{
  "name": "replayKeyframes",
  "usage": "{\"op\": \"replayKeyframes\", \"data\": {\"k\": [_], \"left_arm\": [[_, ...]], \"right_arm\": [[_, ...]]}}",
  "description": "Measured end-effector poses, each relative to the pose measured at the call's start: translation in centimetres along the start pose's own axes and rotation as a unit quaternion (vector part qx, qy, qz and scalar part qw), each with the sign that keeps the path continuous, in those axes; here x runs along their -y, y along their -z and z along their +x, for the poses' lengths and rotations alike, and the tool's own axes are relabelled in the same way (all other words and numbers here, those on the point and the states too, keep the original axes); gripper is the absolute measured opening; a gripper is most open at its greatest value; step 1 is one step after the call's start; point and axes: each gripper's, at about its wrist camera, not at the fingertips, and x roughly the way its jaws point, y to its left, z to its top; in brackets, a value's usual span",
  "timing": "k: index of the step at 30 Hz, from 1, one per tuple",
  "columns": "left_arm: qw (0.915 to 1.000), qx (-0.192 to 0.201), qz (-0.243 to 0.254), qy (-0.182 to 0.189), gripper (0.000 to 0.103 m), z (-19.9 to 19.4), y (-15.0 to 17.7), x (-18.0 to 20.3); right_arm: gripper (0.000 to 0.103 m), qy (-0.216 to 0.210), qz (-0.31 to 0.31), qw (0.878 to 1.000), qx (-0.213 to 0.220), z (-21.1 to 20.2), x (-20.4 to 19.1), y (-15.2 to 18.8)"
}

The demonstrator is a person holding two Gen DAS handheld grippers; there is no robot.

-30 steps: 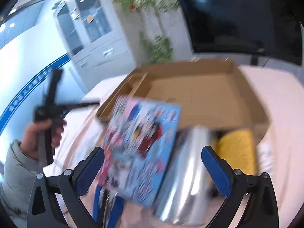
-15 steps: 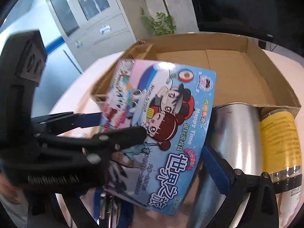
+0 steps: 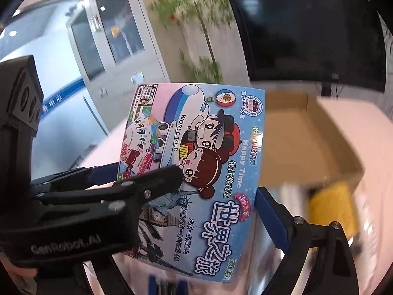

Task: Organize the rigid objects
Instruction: 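Lower the game box flat into the cardboard box and release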

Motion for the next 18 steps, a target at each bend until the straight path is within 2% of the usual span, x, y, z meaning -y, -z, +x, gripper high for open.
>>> {"op": "replayKeyframes", "data": {"k": [3, 4, 6, 8, 9, 13, 15, 18], "left_arm": [[0.9999, -0.006, -0.011, 0.001, 0.066, 2.1, -3.6, -0.6], [0.9997, -0.014, -0.021, -0.003, 0.066, 3.2, -4.4, -1.0], [0.9977, -0.052, -0.043, -0.009, 0.066, 6.7, -5.5, -2.4], [0.9925, -0.100, -0.069, -0.010, 0.066, 10.6, -5.6, -4.1], [0.9881, -0.130, -0.082, -0.013, 0.066, 13.1, -5.1, -5.1], [0.9745, -0.197, -0.102, -0.038, 0.066, 18.0, -1.7, -7.1], [0.9753, -0.193, -0.092, -0.053, 0.060, 18.1, -1.2, -7.4], [0.9735, -0.198, -0.100, -0.056, 0.060, 17.8, -0.9, -7.8]], "right_arm": [[0.094, 0.003, -0.026, 1.000, 0.013, 0.7, 0.5, -4.4], [0.095, 0.002, -0.036, 0.999, -0.002, 2.5, 1.1, -6.3], [0.096, -0.010, -0.040, 0.998, -0.038, 5.5, 2.2, -8.1], [0.098, -0.022, -0.041, 0.994, -0.101, 10.4, 4.0, -9.5], [0.098, -0.022, -0.044, 0.992, -0.119, 11.9, 4.4, -9.5], [0.097, -0.026, -0.016, 0.972, -0.231, 19.0, 6.3, -7.6], [0.097, -0.034, 0.011, 0.958, -0.285, 21.5, 6.9, -6.2], [0.100, -0.051, 0.019, 0.954, -0.294, 22.0, 6.7, -5.8]]}}
